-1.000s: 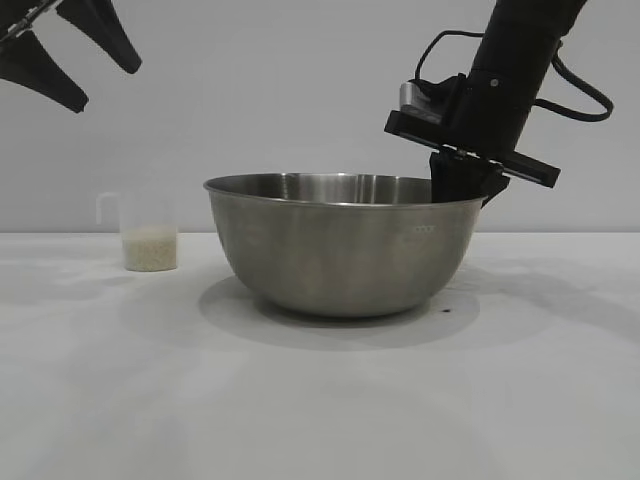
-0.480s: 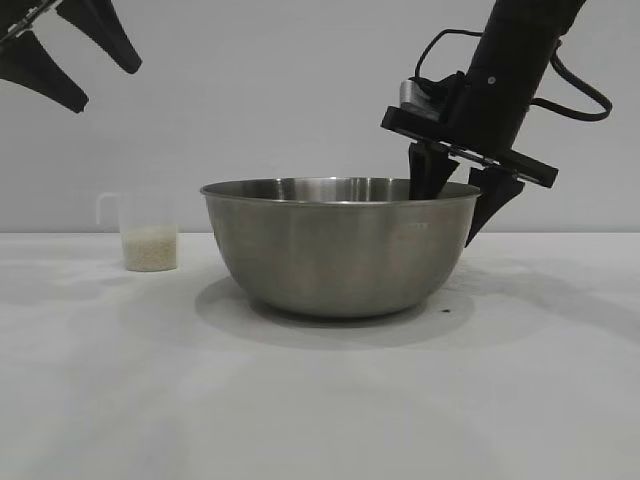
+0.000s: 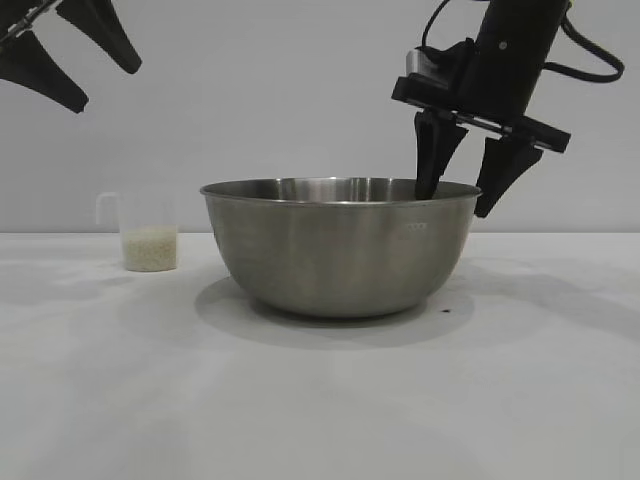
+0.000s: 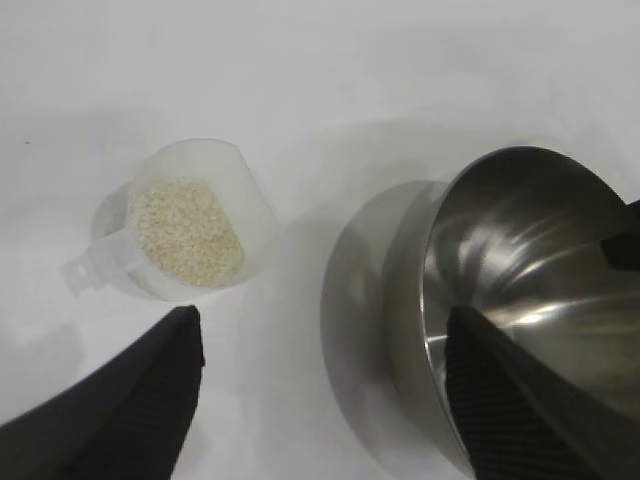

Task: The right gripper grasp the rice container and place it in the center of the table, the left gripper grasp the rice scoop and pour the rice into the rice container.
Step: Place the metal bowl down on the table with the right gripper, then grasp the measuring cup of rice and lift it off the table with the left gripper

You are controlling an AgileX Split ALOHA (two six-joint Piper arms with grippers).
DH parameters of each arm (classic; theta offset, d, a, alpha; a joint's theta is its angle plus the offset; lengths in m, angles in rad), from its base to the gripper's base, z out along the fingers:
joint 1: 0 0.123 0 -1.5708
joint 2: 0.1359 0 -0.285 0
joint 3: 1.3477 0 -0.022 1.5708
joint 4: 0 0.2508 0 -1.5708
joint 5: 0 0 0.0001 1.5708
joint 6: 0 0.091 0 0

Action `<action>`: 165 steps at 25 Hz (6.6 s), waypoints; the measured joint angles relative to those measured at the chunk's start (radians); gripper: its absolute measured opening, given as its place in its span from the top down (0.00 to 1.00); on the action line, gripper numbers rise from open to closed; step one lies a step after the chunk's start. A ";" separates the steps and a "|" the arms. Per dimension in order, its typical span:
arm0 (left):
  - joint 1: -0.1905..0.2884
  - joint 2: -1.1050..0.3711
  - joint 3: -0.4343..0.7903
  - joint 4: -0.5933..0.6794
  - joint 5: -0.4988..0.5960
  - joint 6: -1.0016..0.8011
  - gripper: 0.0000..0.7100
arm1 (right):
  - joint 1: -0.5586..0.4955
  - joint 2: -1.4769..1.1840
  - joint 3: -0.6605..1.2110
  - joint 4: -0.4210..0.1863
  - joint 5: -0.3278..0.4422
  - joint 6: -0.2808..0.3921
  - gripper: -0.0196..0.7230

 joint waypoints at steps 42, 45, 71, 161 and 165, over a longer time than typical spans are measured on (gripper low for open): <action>0.000 0.000 0.000 0.000 0.000 -0.002 0.37 | -0.270 -0.213 0.000 -0.280 0.151 0.086 0.43; 0.000 0.000 0.000 -0.002 0.000 -0.002 0.37 | -0.284 -0.220 0.000 -0.250 0.151 0.074 0.43; 0.000 0.000 0.000 -0.004 0.000 -0.002 0.37 | -0.286 -0.867 0.476 -0.221 0.149 0.037 0.43; 0.000 0.000 0.000 -0.002 0.035 0.007 0.56 | -0.286 -2.161 1.256 -0.152 0.061 0.006 0.43; 0.000 0.000 0.000 -0.002 0.050 0.015 0.60 | -0.286 -2.161 1.256 -0.152 0.061 0.006 0.43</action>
